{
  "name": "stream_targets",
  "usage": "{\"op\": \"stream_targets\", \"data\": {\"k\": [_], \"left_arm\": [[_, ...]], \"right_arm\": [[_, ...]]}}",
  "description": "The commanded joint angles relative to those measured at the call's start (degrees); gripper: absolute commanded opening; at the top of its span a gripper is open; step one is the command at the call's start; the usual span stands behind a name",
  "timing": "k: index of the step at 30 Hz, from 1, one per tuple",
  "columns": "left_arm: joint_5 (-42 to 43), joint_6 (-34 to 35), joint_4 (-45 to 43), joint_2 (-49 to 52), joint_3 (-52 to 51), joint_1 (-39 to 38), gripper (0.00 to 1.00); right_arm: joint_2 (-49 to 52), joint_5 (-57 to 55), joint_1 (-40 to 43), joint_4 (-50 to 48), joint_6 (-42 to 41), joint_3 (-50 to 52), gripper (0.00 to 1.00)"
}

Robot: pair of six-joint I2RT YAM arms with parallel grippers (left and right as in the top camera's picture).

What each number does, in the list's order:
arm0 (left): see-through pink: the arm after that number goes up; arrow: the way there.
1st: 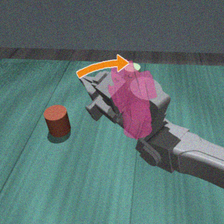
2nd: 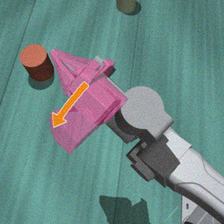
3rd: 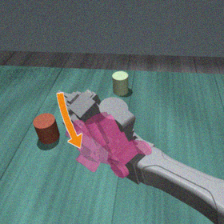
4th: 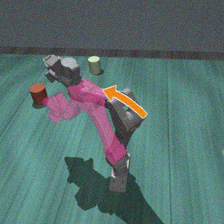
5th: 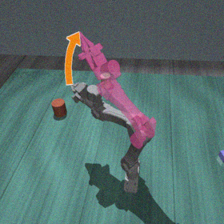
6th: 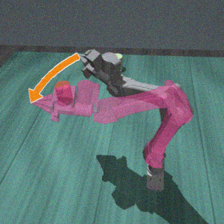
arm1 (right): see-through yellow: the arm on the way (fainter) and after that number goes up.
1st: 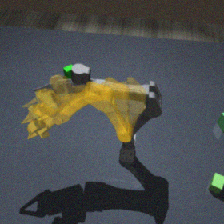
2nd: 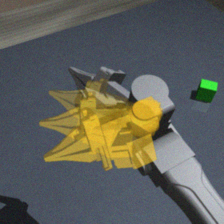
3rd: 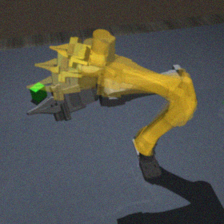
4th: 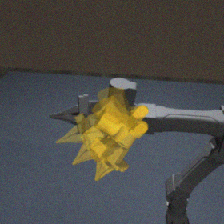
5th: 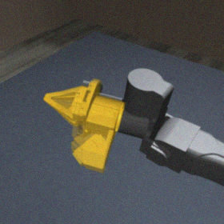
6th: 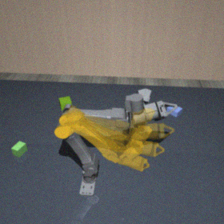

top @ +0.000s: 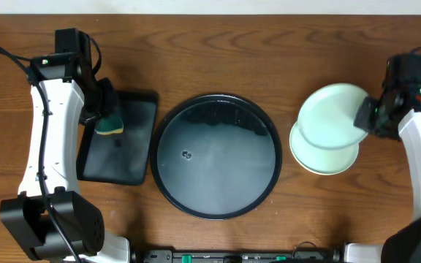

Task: Clean dirty plates on tray and stack at the side
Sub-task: 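Carry the plate right with the right gripper and stack it on the pile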

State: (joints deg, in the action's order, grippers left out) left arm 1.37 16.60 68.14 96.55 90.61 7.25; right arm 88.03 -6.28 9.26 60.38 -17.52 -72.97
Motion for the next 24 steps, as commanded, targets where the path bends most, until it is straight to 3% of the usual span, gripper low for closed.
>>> {"op": "stream_targets", "data": {"k": [1,6,15,24], "left_arm": [[0.13,-0.72,0.24,0.2,-0.39,0.07,0.08],[0.13,-0.72,0.44,0.2,-0.39,0.09,0.08],[0.09,-0.92,1.49,0.22,-0.52,0.09,0.08],[-5.88,-5.51,-2.19,1.68,-4.39,0.09,0.08]], "right_arm": [[-0.11,2.32,1.16,-2.78,0.13,4.28,0.01],[-0.11,2.32,1.16,-3.78,-0.22,6.78,0.01],[-0.17,9.09,-0.02,-2.91,3.13,5.22,0.34],[-0.17,17.49,-1.92,0.44,8.59,-3.5,0.43]]}}
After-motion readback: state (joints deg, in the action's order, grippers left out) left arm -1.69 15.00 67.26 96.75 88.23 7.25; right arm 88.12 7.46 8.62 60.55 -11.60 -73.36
